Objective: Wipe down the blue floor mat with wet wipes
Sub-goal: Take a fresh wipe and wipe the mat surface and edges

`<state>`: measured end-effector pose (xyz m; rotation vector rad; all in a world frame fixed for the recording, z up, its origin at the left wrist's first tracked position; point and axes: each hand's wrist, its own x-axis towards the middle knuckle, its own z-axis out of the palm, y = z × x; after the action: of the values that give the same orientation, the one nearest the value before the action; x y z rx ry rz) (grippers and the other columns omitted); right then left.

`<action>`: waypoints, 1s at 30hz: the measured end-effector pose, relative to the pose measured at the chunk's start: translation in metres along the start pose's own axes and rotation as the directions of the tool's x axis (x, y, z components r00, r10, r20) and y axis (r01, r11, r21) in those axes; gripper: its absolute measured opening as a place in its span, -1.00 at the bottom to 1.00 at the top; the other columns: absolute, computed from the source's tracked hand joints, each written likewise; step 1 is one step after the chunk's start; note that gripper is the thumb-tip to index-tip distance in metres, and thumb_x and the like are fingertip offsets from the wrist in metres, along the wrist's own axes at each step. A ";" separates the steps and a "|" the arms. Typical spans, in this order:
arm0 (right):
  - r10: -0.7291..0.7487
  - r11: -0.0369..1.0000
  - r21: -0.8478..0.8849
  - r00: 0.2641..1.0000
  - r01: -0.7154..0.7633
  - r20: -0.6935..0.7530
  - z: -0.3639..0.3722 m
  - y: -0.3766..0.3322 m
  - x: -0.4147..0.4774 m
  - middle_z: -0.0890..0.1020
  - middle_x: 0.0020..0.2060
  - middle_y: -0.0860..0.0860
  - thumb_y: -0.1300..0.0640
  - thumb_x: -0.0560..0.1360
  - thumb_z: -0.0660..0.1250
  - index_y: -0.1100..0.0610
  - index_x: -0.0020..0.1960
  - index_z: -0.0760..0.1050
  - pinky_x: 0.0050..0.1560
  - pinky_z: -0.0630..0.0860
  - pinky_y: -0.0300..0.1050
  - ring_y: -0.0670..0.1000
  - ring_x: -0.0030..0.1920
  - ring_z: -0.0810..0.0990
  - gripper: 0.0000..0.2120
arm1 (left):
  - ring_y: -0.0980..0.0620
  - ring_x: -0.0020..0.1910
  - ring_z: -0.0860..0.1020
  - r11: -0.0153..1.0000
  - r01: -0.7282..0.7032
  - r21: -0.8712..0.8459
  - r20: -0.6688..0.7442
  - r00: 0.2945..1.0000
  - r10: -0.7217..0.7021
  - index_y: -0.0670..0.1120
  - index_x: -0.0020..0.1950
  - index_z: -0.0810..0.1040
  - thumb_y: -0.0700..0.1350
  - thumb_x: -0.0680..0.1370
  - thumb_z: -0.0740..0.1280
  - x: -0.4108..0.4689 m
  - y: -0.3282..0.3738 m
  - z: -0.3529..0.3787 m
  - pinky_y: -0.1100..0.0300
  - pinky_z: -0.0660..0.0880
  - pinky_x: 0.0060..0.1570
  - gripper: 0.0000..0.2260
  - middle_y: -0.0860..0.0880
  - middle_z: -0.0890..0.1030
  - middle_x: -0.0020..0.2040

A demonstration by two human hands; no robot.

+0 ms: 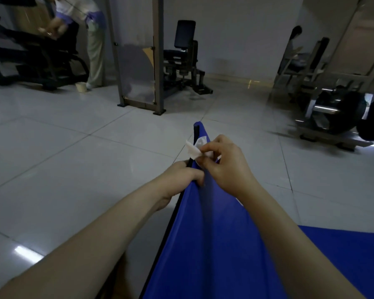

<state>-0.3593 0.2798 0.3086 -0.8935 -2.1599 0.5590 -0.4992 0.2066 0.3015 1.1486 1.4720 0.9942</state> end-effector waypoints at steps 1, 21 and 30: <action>0.003 1.000 -0.019 1.000 -0.003 -0.025 0.003 0.002 0.006 0.47 -0.04 -0.10 0.09 0.53 0.47 0.04 0.09 0.66 -0.15 0.40 -0.36 -0.15 -0.12 0.49 -0.85 | -0.03 -0.22 0.58 0.999 0.000 -0.050 -0.007 1.000 0.000 -0.16 -0.04 0.59 -0.27 0.39 0.31 0.002 -0.002 -0.002 0.11 0.49 -0.18 -0.82 -0.10 0.61 -0.21; 0.085 0.995 -0.066 0.990 -0.078 0.111 0.032 -0.021 0.030 0.65 -0.33 -0.05 0.11 0.56 0.41 0.09 -0.16 0.61 -0.22 0.60 -0.05 -0.03 -0.29 0.62 -0.86 | -0.10 -0.24 0.61 0.977 0.020 -0.213 -0.060 0.998 -0.033 -0.22 -0.11 0.59 -0.44 0.38 0.22 0.009 -0.008 -0.038 0.14 0.52 -0.27 -0.76 -0.17 0.63 -0.21; 0.272 0.961 -0.037 0.961 -0.274 -0.057 0.035 0.010 0.142 0.68 -0.18 0.13 0.15 0.54 0.42 0.23 -0.03 0.61 0.00 0.61 0.15 0.13 -0.11 0.66 -0.87 | -0.10 0.08 0.62 0.975 -0.086 -0.207 -0.020 0.996 0.084 0.14 0.41 0.45 -0.47 0.38 0.21 0.000 -0.001 -0.028 0.08 0.62 -0.07 -0.28 -0.05 0.65 0.13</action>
<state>-0.4523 0.3869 0.3440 -1.2292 -2.0227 0.6158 -0.5270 0.2054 0.3051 1.0626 1.3015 1.1855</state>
